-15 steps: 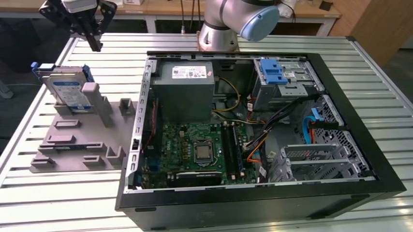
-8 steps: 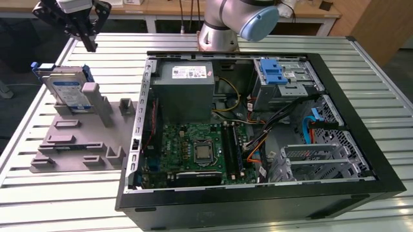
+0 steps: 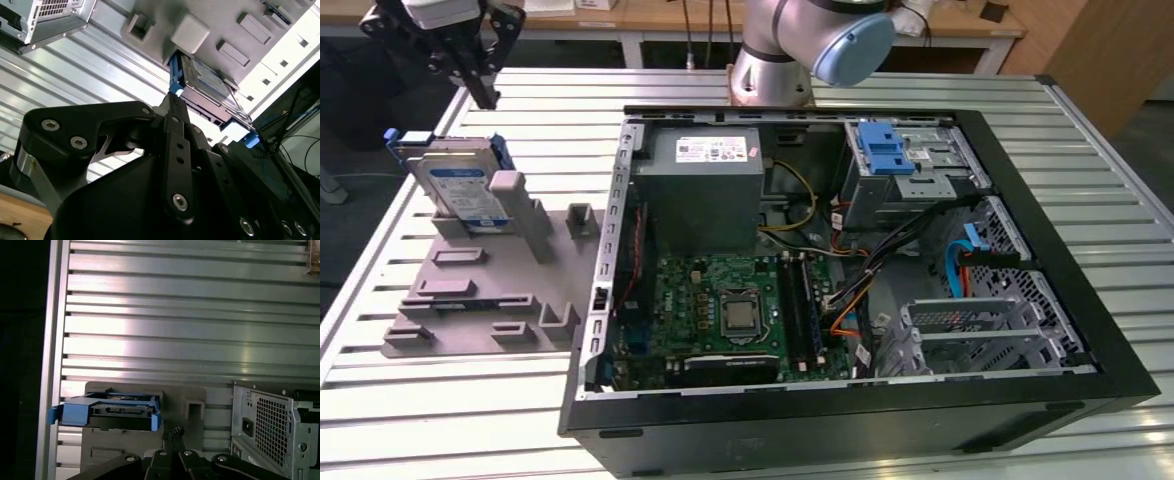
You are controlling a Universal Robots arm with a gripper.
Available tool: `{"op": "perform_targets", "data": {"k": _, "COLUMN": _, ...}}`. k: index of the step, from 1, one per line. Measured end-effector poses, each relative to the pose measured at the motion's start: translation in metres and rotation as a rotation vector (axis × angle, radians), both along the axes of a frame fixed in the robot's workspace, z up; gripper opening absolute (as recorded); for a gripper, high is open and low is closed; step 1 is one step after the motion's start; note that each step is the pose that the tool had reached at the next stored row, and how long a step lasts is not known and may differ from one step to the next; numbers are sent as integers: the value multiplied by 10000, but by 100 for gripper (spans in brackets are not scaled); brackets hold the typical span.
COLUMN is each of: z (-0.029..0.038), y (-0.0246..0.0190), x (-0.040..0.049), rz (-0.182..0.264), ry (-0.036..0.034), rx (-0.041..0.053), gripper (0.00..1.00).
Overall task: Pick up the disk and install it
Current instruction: 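Reach for the disk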
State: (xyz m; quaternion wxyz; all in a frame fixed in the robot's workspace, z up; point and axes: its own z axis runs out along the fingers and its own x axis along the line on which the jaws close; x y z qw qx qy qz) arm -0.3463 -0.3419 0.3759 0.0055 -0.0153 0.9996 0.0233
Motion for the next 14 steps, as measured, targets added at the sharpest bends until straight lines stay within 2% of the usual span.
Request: {"op": "perform_targets", "data": {"k": 14, "z": -80, "y": 0, "x": -331, "rz": 0, "ry": 0, "rx": 0, "gripper": 11}}
